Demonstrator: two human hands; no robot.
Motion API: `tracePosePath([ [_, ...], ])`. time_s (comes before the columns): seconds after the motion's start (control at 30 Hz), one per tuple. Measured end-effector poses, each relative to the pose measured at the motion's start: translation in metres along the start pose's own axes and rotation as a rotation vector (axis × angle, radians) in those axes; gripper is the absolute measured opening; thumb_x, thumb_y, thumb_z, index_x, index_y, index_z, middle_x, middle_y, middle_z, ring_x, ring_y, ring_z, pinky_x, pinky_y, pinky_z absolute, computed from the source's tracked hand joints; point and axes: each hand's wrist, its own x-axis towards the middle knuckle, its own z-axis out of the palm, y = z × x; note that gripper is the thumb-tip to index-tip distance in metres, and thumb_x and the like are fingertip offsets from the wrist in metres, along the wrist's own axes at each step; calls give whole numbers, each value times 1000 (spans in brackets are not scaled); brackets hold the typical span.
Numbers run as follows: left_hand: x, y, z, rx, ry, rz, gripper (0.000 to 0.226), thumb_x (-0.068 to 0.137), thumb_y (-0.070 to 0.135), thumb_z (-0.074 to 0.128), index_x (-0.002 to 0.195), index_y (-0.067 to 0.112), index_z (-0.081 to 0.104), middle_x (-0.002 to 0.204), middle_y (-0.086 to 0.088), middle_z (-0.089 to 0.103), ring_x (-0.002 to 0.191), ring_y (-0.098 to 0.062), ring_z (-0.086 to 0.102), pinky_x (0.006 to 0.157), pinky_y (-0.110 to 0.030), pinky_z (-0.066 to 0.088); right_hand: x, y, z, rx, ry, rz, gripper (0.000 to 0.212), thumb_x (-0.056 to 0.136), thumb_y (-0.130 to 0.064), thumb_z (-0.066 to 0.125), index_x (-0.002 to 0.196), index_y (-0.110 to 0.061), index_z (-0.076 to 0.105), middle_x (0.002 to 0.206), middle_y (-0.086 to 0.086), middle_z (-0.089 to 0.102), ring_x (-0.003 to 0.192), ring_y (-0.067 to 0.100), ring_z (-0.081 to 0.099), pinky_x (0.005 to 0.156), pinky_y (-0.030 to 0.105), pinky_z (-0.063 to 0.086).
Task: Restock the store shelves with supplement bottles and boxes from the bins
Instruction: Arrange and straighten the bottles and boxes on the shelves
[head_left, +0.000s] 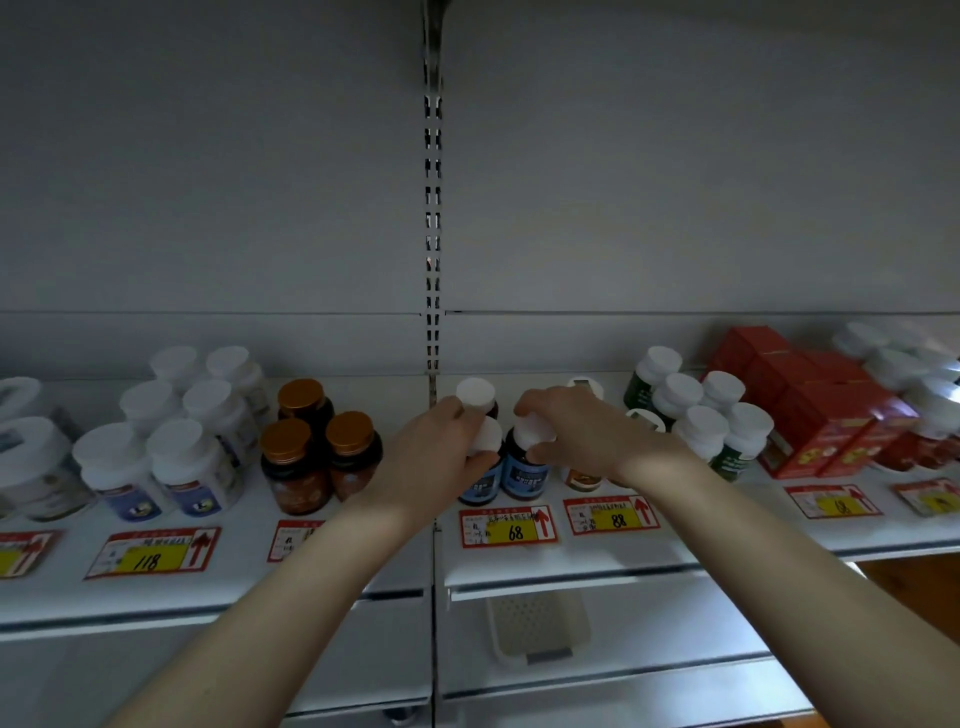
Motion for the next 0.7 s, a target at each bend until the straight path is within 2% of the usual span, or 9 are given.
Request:
tracePosePath([
  [0.1, -4, -1, -1, -49, 24, -14, 46, 92, 36, 51, 132, 13, 45, 122, -8, 50, 107, -21, 51, 77, -18, 34, 0, 1, 0, 1, -10, -12, 46, 90, -18, 55, 133, -14, 39, 129, 11, 45, 116, 25, 44, 80, 25, 33],
  [0.17, -5, -4, -5, -89, 57, -37, 45, 90, 39, 53, 125, 10, 52, 114, -10, 53, 100, -24, 55, 80, -26, 43, 0, 2, 0, 1, -8, -18, 46, 90, -18, 55, 133, -13, 39, 128, 11, 45, 115, 25, 44, 81, 27, 34],
  [0.23, 2, -9, -11, -106, 114, -58, 38, 91, 37, 53, 111, 5, 60, 100, -12, 55, 88, -27, 57, 74, -33, 47, 0, 2, 0, 7, -10, -22, 46, 90, -19, 55, 132, -12, 40, 127, 12, 46, 113, 26, 46, 80, 27, 35],
  [0.3, 17, -15, -15, -111, 143, -94, 37, 91, 35, 54, 104, 1, 63, 91, -15, 56, 82, -30, 57, 69, -33, 44, -1, 2, 1, 13, -14, -19, 45, 90, -21, 56, 131, -11, 40, 125, 13, 46, 111, 27, 47, 81, 29, 38],
  [0.37, 34, -19, -17, -128, 108, -134, 38, 90, 31, 57, 113, 1, 60, 98, -18, 57, 87, -27, 55, 73, -31, 41, -1, 1, 1, 12, -7, -15, 46, 90, -23, 56, 131, -12, 40, 124, 13, 46, 111, 27, 47, 84, 31, 40],
  [0.43, 47, -19, -18, -152, 0, -151, 44, 89, 32, 59, 121, 2, 55, 107, -17, 59, 89, -20, 51, 76, -28, 40, -1, 1, 1, 5, 15, -12, 46, 90, -24, 56, 132, -13, 40, 125, 13, 45, 111, 28, 47, 84, 31, 40],
  [0.57, 59, -17, -15, -137, -136, -148, 44, 90, 31, 58, 124, 4, 54, 114, -14, 60, 100, -23, 55, 79, -25, 41, -1, 1, 2, -24, 19, -20, 42, 91, -22, 54, 130, -12, 43, 123, 14, 46, 111, 28, 47, 84, 30, 39],
  [0.7, 61, -19, -15, -131, -162, -153, 41, 90, 29, 57, 121, 2, 56, 112, -15, 61, 99, -24, 56, 79, -27, 43, -3, -1, 3, -16, 19, -23, 44, 91, -22, 55, 132, -12, 41, 125, 14, 47, 113, 28, 48, 89, 33, 41],
])
